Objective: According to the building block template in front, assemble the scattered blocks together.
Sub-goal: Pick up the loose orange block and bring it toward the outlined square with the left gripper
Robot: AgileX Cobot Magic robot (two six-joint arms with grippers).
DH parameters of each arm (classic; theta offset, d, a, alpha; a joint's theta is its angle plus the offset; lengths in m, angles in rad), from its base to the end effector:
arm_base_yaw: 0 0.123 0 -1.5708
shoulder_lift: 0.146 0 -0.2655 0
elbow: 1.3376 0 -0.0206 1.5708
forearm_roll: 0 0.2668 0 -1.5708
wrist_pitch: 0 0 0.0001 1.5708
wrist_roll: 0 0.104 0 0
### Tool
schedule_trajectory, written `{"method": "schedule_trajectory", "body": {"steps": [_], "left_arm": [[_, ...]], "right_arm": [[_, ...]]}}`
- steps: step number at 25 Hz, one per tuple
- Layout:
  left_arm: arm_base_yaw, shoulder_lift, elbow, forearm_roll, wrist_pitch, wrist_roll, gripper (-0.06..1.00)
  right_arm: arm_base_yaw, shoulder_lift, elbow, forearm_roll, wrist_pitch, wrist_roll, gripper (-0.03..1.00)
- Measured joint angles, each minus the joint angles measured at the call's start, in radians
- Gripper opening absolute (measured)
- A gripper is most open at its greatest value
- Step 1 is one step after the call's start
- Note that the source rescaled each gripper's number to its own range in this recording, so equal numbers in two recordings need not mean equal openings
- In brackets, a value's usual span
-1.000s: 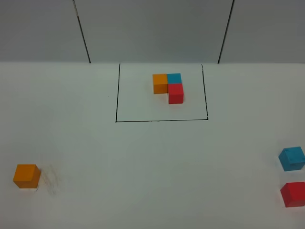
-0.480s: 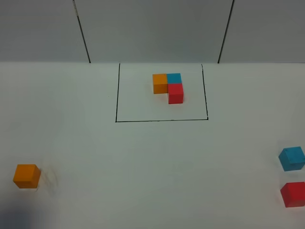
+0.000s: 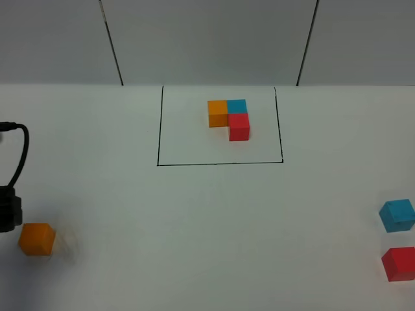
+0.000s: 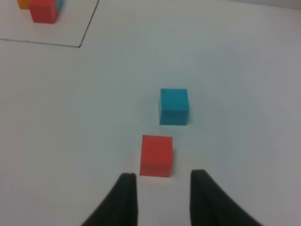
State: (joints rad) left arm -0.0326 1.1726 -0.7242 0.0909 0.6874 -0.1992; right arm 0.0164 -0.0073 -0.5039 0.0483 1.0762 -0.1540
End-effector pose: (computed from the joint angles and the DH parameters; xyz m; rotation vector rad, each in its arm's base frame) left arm 0.2426 -0.0019 0.2152 -0.1460 2.6105 0.0185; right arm 0.0381 0.0050 0.2792 -0.1773 2.0401 -0.0280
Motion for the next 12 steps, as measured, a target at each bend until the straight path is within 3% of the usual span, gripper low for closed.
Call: {"method": "schedule_trajectory", "body": {"steps": [12], "left_arm": [[0.0,0.321,0.0,0.0,-0.212,0.008,0.91]], "right_arm": [[0.0,0.0,0.0,0.0,0.0,0.0,0.0]]}}
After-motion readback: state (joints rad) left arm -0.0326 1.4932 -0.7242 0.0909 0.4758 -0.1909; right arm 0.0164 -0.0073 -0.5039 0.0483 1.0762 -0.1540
